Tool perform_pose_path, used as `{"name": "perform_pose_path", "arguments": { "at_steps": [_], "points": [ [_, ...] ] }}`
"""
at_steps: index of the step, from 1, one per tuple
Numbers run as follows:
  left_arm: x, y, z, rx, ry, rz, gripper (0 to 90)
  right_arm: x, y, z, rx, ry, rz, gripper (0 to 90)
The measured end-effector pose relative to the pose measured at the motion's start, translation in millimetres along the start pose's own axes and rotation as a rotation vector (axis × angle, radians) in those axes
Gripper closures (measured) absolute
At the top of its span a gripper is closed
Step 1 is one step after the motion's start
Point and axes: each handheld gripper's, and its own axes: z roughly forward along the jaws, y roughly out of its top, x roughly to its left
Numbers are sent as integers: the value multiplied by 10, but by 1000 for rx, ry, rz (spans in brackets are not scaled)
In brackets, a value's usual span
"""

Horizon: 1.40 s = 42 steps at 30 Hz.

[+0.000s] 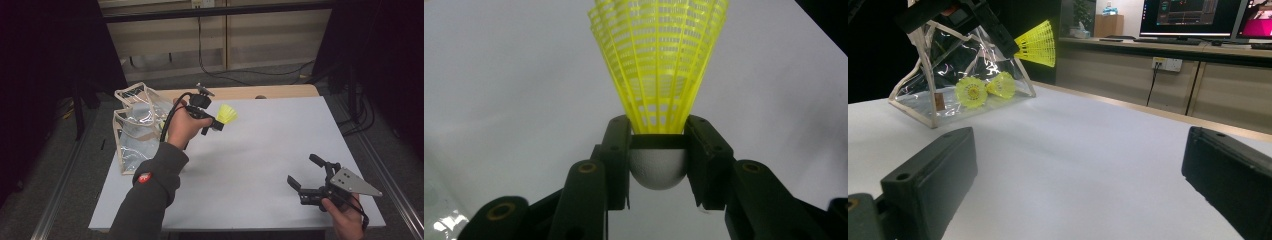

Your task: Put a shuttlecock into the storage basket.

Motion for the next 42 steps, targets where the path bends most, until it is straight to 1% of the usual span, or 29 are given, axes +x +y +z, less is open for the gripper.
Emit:
{"name": "perform_pose_path", "arguments": {
  "at_steps": [7, 10, 11, 13, 17, 21, 25, 26, 31, 34, 36, 38, 42],
  "points": [
    [5, 21, -77, 0, 1, 2, 646, 3, 1, -1, 2, -1, -2, 10],
    [11, 26, -112, -4, 0, -5, 645, 5, 1, -2, 3, -1, 1, 10],
    [24, 29, -130, -5, 2, 2, 646, 4, 2, -2, 3, -1, 0, 10],
    [36, 35, -155, -8, 0, -6, 646, 3, 2, -2, 2, -1, -1, 10],
    [43, 44, -196, 5, 11, -4, 645, 3, 2, 0, 2, -1, -3, 10],
    [40, 57, -229, 3, 4, -6, 646, 3, 2, 0, 2, -2, -2, 10],
    [30, 69, -255, 7, 8, -7, 646, 6, 4, -2, 0, 1, -1, 10],
    [34, 70, -261, 12, 7, -2, 646, 4, 4, -2, -1, 1, -3, 10],
    [47, 75, -287, 14, 7, -8, 646, 3, 6, -4, -1, -2, -2, 10],
    [49, 81, -296, 12, 15, -10, 646, 4, 4, -1, -1, 1, -3, 10],
    [57, 92, -319, 16, 15, -5, 646, 5, 4, 0, -1, 1, -3, 10],
    [58, 96, -339, 7, 20, -11, 646, 4, 5, -2, -1, 0, -2, 10],
    [73, 109, -393, 2, 28, -8, 646, 2, 4, -3, 0, -2, -3, 10]
  ]
}}
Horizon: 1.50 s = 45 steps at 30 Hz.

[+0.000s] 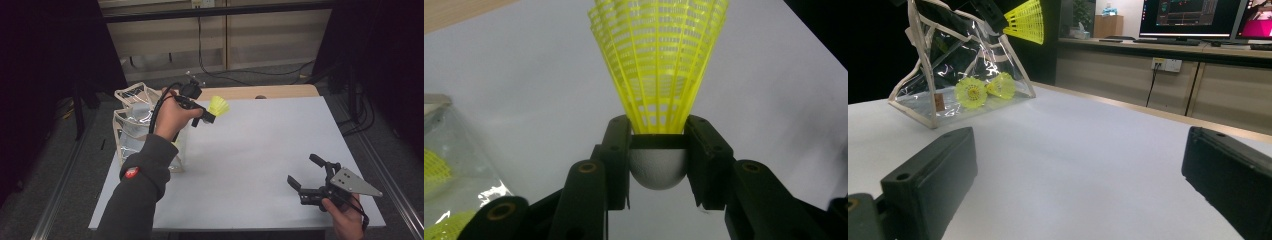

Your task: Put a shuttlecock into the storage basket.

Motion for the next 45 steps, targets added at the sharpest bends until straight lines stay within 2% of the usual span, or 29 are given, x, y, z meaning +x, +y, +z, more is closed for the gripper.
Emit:
{"name": "perform_pose_path", "arguments": {
  "at_steps": [5, 7, 8, 11, 19, 35, 45],
  "points": [
    [2, 13, -62, -6, 5, -1, 646, 4, 0, 4, 0, 4, 0, 10],
    [8, 21, -92, -6, -6, 0, 646, 2, 0, 4, 1, 2, -2, 10],
    [7, 20, -100, -17, -1, -14, 646, 2, -1, 4, 1, 1, -2, 10],
    [30, 24, -128, -12, 4, -9, 646, 4, -1, 4, 1, 3, -2, 10],
    [55, 40, -210, -24, 7, -24, 646, 2, -1, 4, 1, 1, -1, 10],
    [116, 24, -310, -38, 30, -46, 647, 9, -3, 7, 2, 3, 2, 10],
    [188, 2, -423, -53, 62, -62, 647, 7, 0, 4, 3, 4, 2, 10]
  ]
}}
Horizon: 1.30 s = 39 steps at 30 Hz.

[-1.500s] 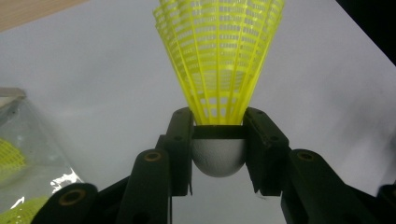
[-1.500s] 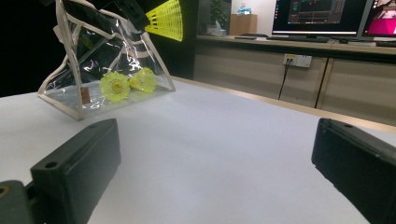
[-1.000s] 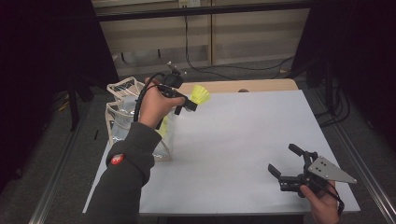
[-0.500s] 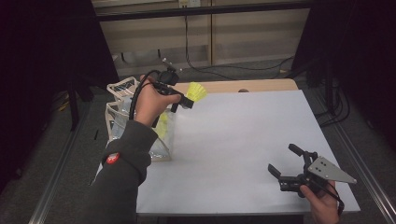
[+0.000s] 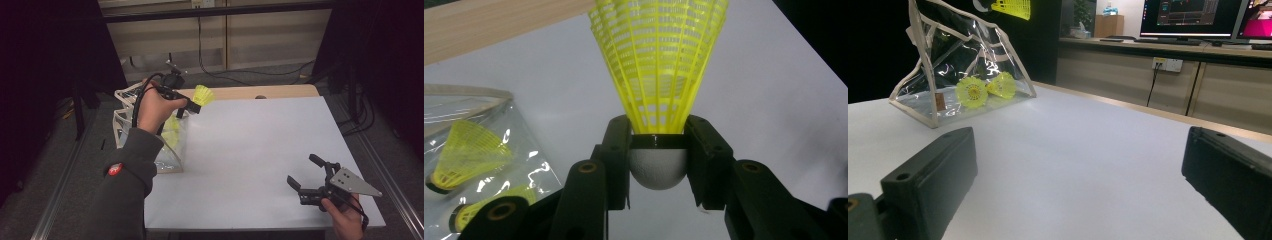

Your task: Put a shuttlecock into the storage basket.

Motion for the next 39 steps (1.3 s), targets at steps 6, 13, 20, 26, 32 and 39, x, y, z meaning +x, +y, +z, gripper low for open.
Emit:
{"name": "perform_pose_path", "arguments": {
  "at_steps": [6, 13, 20, 26, 32, 39],
  "points": [
    [22, -7, -36, -8, 3, -2, 648, 1, 2, -1, -1, -1, 1, 10],
    [44, -9, -75, -19, 13, -12, 648, 3, 1, -1, 0, 0, 1, 10],
    [90, -14, -132, -24, 30, -19, 648, 1, 2, -3, 0, -1, 1, 10],
    [120, -26, -176, -27, 37, -22, 648, 2, 3, -1, -1, -2, 0, 10],
    [141, -35, -204, -29, 43, -26, 648, 3, 5, -2, -2, -1, -1, 10],
    [157, -39, -235, -31, 47, -27, 648, 2, 4, 0, -1, 0, -3, 10]
  ]
}}
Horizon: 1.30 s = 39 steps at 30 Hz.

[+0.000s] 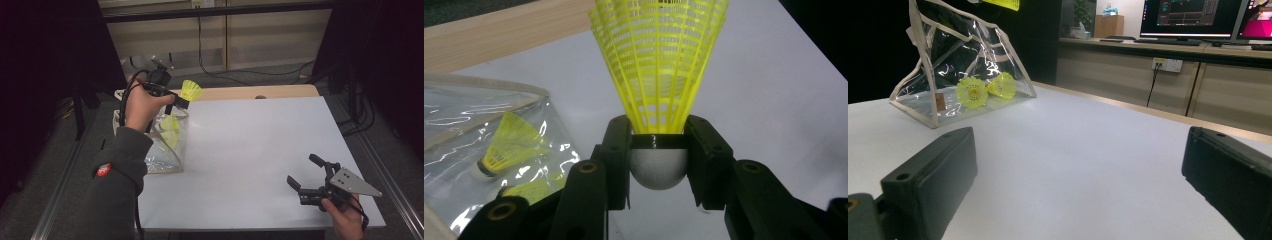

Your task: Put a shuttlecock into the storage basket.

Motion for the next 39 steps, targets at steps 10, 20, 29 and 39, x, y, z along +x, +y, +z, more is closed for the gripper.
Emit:
{"name": "perform_pose_path", "arguments": {
  "at_steps": [10, 20, 29, 39],
  "points": [
    [47, -4, -54, -8, 9, -11, 648, 0, 0, 0, 1, 2, 1, 10],
    [89, -15, -94, -7, 17, -16, 648, 4, -1, 3, 1, 1, 2, 10],
    [125, -21, -146, -16, 22, -24, 648, 5, -4, 5, 3, 1, 1, 10],
    [176, -35, -198, -22, 35, -33, 648, 6, -3, 4, 2, 1, 2, 10]
  ]
}}
